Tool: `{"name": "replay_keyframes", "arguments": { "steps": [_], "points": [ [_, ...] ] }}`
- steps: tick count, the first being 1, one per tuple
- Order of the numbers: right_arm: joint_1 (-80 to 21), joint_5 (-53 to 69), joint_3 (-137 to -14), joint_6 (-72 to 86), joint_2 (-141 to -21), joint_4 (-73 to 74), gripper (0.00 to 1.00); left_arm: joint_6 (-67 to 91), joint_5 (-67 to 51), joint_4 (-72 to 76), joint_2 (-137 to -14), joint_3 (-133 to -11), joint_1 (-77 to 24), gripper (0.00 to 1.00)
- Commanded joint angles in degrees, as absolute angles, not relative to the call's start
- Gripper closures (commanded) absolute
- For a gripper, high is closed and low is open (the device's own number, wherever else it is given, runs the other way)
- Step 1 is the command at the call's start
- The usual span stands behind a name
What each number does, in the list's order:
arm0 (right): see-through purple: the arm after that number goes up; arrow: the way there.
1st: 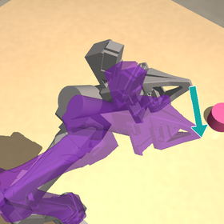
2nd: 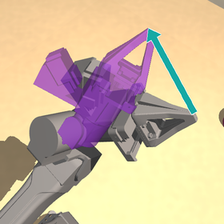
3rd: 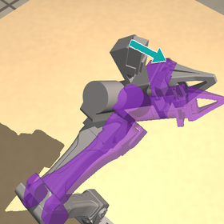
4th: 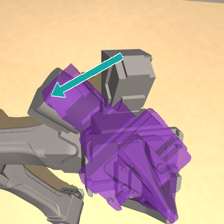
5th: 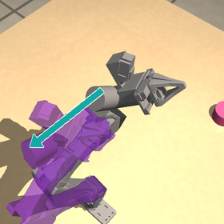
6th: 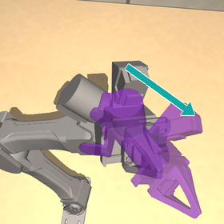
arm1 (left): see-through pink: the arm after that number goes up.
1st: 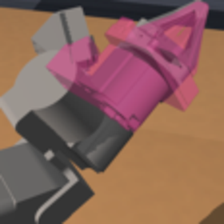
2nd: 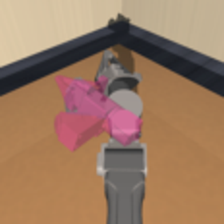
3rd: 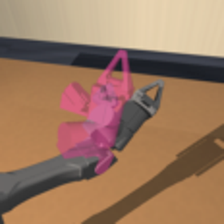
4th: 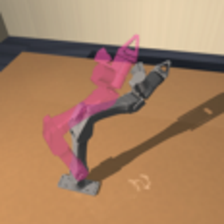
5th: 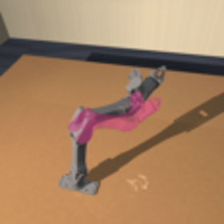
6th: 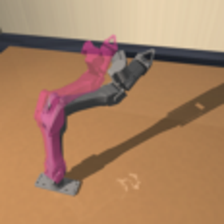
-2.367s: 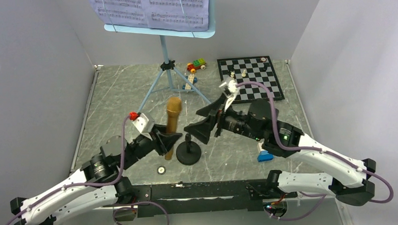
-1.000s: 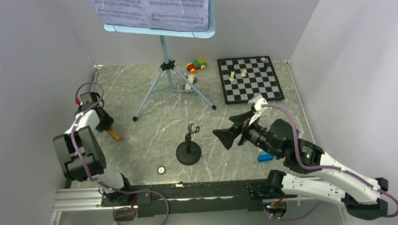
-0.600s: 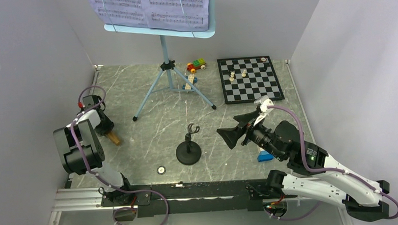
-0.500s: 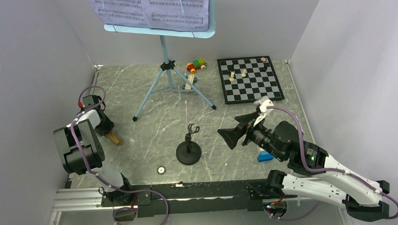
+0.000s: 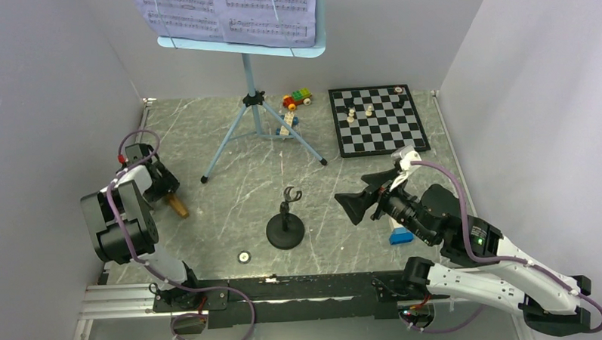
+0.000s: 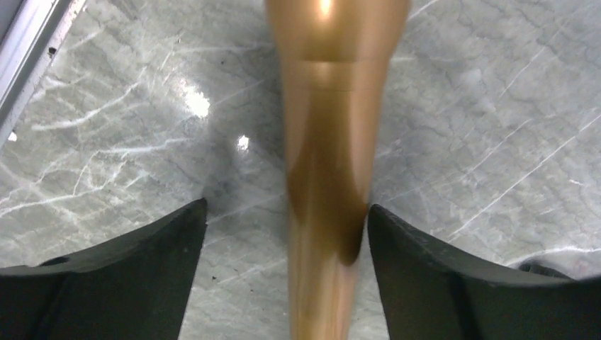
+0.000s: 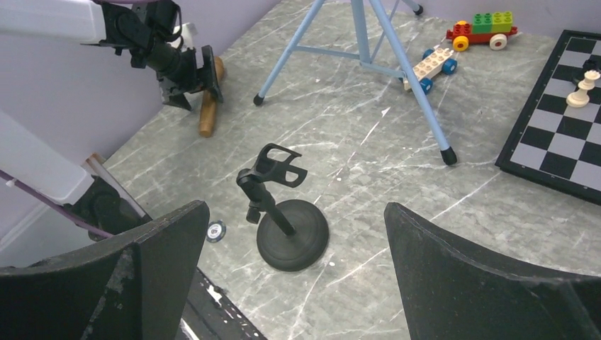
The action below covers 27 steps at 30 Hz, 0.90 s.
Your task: Pack up the instrument practice props
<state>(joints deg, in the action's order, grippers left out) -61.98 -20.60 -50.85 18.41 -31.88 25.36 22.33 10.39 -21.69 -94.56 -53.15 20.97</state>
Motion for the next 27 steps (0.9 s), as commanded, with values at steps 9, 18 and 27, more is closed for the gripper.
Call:
{"name": "replay_keyframes", "arguments": {
  "steps": [9,18,27],
  "points": [
    [-62.0,-16.9,-51.6,22.0,-35.9,23.1,0.00,30.6,4.8,-28.2,-66.2,-53.8,17.5,0.01],
    [-61.9,-16.5,-49.2,24.6,-40.5,20.8,0.00,29.3,5.2,-13.9,-36.4,-38.7,-9.7,0.01],
    [-61.9,-18.3,-45.1,26.8,-43.4,19.7,0.00,23.6,5.1,-9.1,-20.8,-22.1,-38.2,0.01]
  ]
}}
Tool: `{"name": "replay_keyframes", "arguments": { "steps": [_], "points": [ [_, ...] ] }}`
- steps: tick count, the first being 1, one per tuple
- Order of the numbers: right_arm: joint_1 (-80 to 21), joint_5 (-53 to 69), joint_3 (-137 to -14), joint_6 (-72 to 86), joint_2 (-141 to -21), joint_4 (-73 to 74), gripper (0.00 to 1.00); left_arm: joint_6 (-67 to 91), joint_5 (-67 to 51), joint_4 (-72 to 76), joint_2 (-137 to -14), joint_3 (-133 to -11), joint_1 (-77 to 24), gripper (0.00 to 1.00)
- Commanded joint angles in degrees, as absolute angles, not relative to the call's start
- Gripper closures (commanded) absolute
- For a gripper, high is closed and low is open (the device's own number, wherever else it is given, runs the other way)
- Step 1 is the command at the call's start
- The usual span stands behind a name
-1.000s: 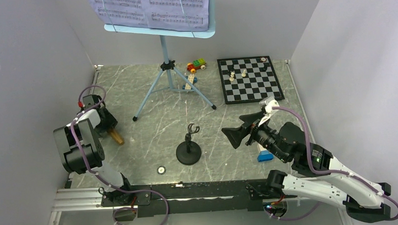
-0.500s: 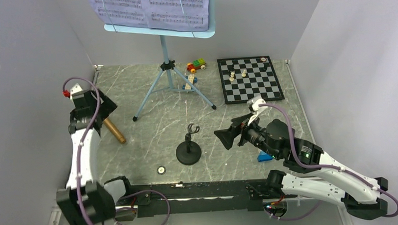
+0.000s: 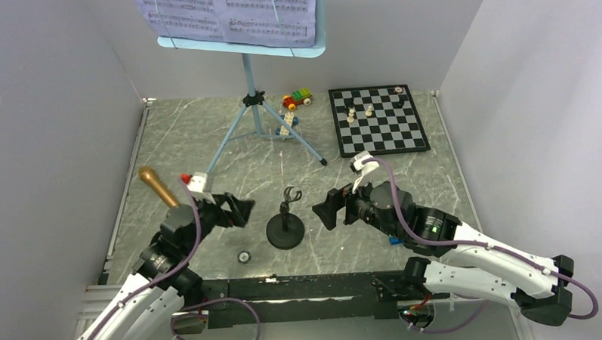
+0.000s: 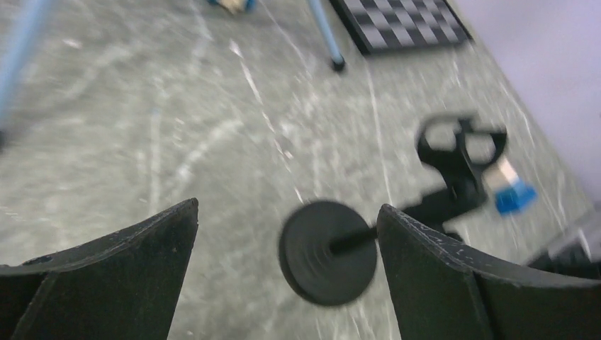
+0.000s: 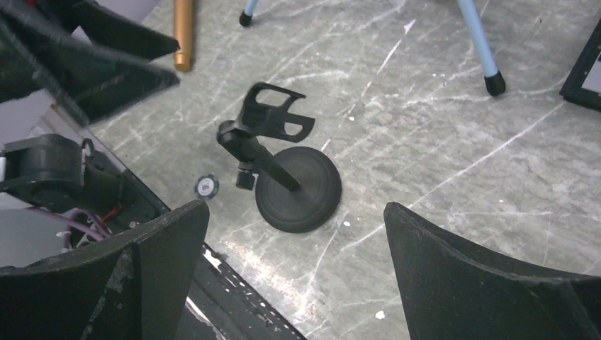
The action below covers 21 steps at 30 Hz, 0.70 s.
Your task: Pack up the instrument practice props
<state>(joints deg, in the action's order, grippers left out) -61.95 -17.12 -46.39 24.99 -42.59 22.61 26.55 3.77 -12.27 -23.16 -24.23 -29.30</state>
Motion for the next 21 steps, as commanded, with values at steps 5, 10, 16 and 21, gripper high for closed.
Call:
{"name": "replay_keyframes", "arguments": {
  "steps": [5,10,16,21],
  "points": [
    [-61.9,-18.4,-43.4,28.0,-45.6,18.1,0.00,26.5,17.4,-10.0,-20.4,-18.2,-55.2,0.01],
    [-61.9,-18.1,-42.6,28.5,-47.1,17.2,0.00,25.2,29.4,0.3,-27.3,-12.7,-71.5,0.04],
    [-61.9,-17.9,-43.2,28.7,-47.4,18.2,0.01,16.5,37.1,16.7,-42.0,-12.1,-79.9,0.05],
    [-61.9,-17.9,-42.8,29.4,-46.5,18.8,0.01,14.4,40.1,32.2,-47.9,-7.0,-79.9,0.07]
  ]
}}
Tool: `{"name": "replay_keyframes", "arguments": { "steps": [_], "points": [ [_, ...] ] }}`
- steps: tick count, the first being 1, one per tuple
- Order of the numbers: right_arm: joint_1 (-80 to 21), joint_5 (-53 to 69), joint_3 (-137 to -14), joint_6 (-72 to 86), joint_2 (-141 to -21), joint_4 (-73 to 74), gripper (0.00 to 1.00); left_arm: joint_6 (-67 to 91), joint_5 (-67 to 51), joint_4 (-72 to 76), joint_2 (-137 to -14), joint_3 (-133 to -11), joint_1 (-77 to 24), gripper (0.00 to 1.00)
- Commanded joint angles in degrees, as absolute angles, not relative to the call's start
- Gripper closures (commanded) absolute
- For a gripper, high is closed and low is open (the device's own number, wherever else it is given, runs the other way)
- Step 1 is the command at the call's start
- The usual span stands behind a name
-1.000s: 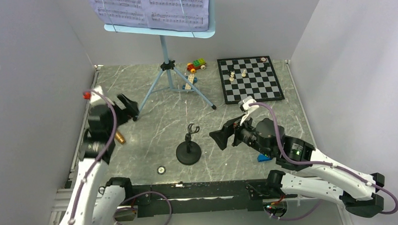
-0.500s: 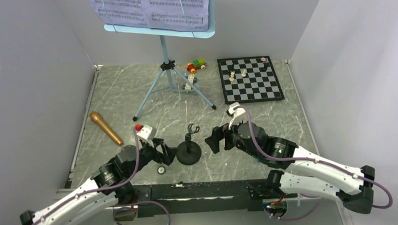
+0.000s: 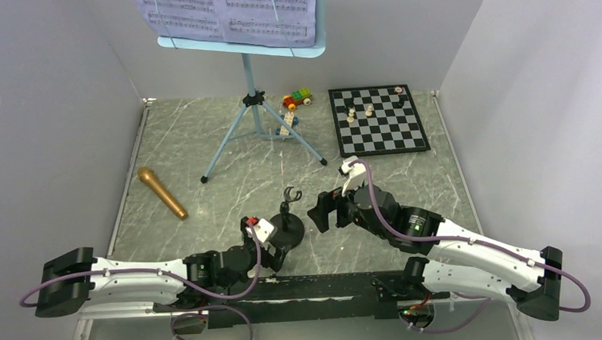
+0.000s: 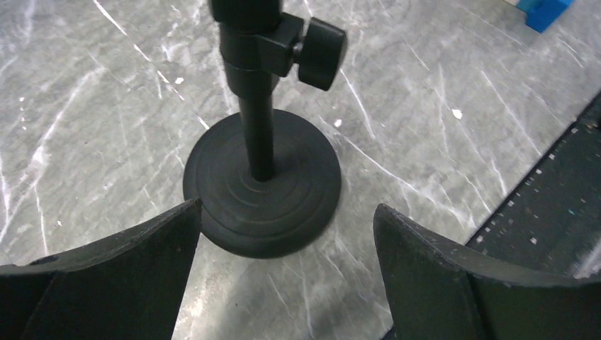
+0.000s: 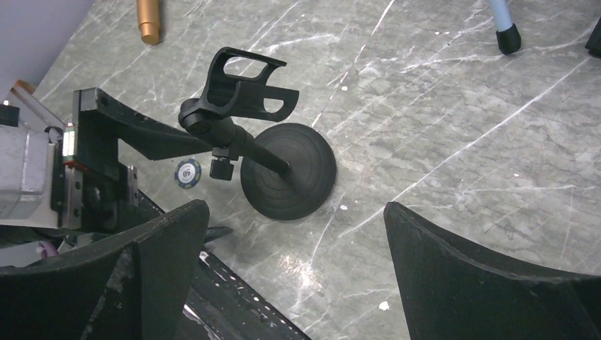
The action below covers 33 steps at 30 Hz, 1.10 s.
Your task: Pack up the instrument practice props
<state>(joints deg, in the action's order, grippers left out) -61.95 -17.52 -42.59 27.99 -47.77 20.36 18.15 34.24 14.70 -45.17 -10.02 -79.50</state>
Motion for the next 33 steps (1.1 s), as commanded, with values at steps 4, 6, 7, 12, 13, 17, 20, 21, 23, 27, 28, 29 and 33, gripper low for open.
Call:
{"name": "replay_keyframes", "arguments": {
  "steps": [4,6,7,12,13,17,20,21,23,27,28,29,33],
  "points": [
    [-61.9,-18.3,-42.1,29.7,-45.7,19.1,0.01,10.1,42.2,37.9,-52.4,-6.5,-79.8,0.08],
    [-61.9,-18.4,-42.0,29.6,-45.7,19.1,0.01,8.5,43.3,39.7,-54.8,-7.0,-79.6,0.10],
    [-61.9,-18.4,-42.0,29.6,-45.7,19.0,0.01,8.0,43.2,40.8,-55.8,-7.2,-79.4,0.11],
    [-61.9,-18.1,-41.8,29.7,-46.5,18.1,0.01,7.2,41.9,46.4,-58.4,-7.0,-78.8,0.15],
    [-61.9,-18.0,-41.8,29.8,-46.5,18.0,0.01,7.1,41.6,46.5,-58.9,-7.5,-78.5,0.16],
    [-61.9,-17.7,-41.7,29.7,-47.5,17.5,0.01,5.9,39.7,49.0,-61.8,-8.4,-76.6,0.19],
    [-61.9,-17.5,-42.0,29.8,-48.1,17.3,0.01,7.2,37.6,50.1,-64.2,-8.9,-73.9,0.22],
    [-61.9,-17.5,-42.0,29.8,-48.2,17.3,0.01,8.2,36.4,51.1,-65.2,-8.8,-72.8,0.23],
    [-61.9,-17.4,-42.1,29.8,-48.5,17.3,0.01,8.5,34.5,54.0,-67.1,-8.6,-71.1,0.25],
    [-61.9,-17.7,-42.3,29.7,-48.5,17.9,0.01,7.2,31.4,56.0,-69.7,-10.1,-69.8,0.29],
    [-61.9,-18.0,-42.4,29.6,-48.5,18.0,0.01,6.7,30.8,55.9,-70.3,-10.8,-69.7,0.31],
    [-61.9,-18.3,-42.4,29.5,-48.6,18.1,0.01,6.2,30.3,56.1,-71.0,-11.4,-69.7,0.33],
    [-61.9,-18.4,-42.8,29.1,-49.0,18.2,0.01,5.2,27.9,57.0,-73.4,-12.8,-69.5,0.43]
  ]
}}
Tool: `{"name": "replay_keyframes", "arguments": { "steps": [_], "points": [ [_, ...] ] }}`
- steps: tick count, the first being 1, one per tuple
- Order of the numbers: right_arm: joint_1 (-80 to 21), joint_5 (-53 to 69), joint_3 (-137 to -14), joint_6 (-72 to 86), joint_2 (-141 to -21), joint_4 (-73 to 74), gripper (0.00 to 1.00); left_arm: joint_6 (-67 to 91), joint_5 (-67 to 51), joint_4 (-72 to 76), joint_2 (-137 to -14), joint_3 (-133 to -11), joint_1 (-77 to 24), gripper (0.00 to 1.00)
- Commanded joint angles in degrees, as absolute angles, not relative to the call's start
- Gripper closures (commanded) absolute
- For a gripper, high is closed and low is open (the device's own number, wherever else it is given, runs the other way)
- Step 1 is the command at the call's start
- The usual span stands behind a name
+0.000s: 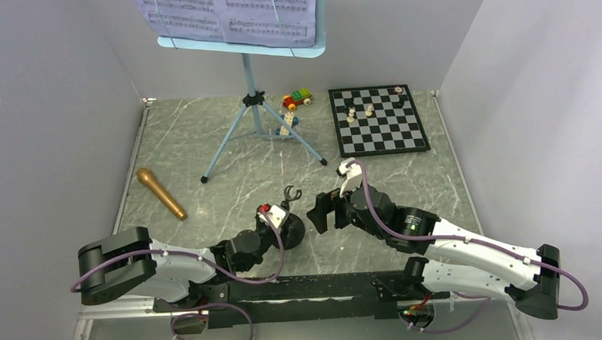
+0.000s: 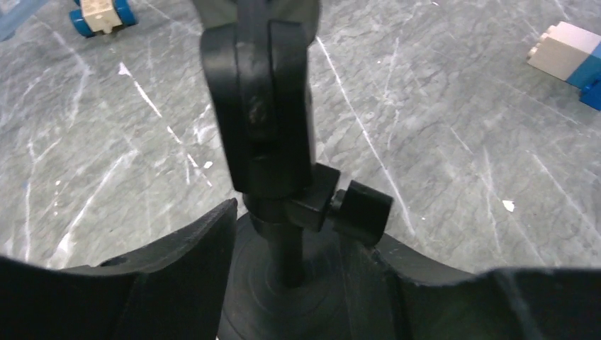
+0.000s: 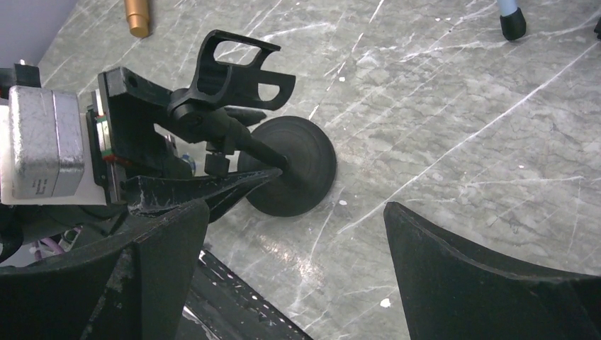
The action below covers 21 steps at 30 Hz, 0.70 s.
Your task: Pack up the instrument practice props
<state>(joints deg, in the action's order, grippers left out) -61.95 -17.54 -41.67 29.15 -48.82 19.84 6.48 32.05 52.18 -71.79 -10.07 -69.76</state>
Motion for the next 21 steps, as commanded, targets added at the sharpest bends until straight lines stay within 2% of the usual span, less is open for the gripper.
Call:
{"name": "replay_keyframes", "arguments": {
  "steps": [1,6,7,10,14,18,21],
  "points": [
    [-61.9,-18.4,-42.9,29.1,-49.1,18.3,0.01,5.1,26.9,56.8,-73.7,-13.1,-69.5,0.47],
    [-61.9,-18.4,-43.1,29.1,-48.8,18.5,0.01,5.6,27.8,55.7,-72.6,-12.5,-69.5,0.93],
    [-61.9,-18.4,-43.1,29.1,-48.7,18.7,0.01,5.9,29.0,54.7,-71.4,-12.2,-69.5,1.00],
    [-61.9,-18.7,-43.3,29.0,-48.2,19.1,0.01,7.4,35.1,45.4,-62.7,-12.4,-69.6,1.00],
    [-61.9,-18.8,-42.9,28.8,-47.3,18.7,0.01,10.4,47.7,20.8,-47.0,-18.1,-68.2,1.00],
    [-61.9,-18.2,-42.5,28.6,-47.9,17.5,0.01,14.2,47.5,2.6,-35.2,-23.6,-57.4,1.00],
    [-61.9,-17.5,-42.0,28.7,-48.2,16.4,0.01,15.8,49.5,-5.1,-29.4,-25.4,-48.8,1.00]
  ]
}}
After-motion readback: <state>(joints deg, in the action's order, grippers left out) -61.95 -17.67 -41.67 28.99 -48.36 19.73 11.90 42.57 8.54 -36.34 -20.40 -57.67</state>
